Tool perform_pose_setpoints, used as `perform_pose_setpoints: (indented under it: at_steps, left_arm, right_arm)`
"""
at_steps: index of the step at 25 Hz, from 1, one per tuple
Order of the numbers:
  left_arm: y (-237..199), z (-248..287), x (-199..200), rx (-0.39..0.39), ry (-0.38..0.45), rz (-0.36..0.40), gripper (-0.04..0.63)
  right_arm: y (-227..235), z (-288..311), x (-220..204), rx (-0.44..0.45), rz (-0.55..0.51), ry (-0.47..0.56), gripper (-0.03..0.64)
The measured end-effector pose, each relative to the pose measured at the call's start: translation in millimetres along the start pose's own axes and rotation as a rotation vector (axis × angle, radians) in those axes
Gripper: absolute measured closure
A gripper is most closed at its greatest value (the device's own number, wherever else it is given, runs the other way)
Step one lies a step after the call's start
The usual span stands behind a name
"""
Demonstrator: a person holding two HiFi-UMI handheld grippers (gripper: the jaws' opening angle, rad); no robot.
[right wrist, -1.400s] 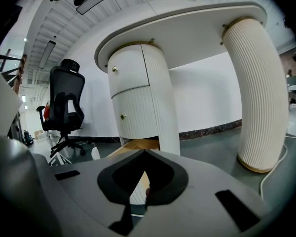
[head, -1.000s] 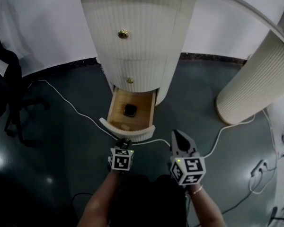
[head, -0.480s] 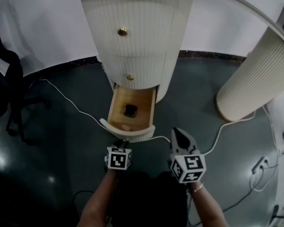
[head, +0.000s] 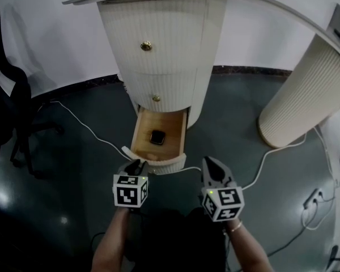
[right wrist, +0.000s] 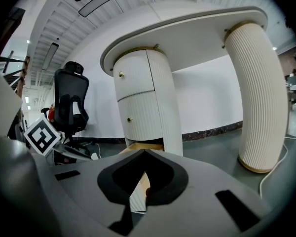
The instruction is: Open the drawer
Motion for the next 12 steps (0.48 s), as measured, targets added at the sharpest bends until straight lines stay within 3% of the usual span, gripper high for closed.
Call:
perform_pose_setpoints:
  at_steps: [6,12]
  left_arm:
    - [-6.0,-19.3,51.2,0.057,0.159,0.051,0.535]
    - [-8.7,-34.5,71.7,0.109,0.266,0.092,0.580]
  right_arm:
    - [3.9,-3.8,3.1,-0.011,0.001,0.005,0.614]
    - [4.5,-3.3,13.6,-0.010,-0.012,0.022,0.614]
Point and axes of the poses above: the fingertips, and each gripper's own axes: z forward along the fingers, y to its right, x out of its top, the point moved 2 cm from there along -z, backward along the fingers, and after that the axes turned 10 degrees about z, right-handed, at the moved point
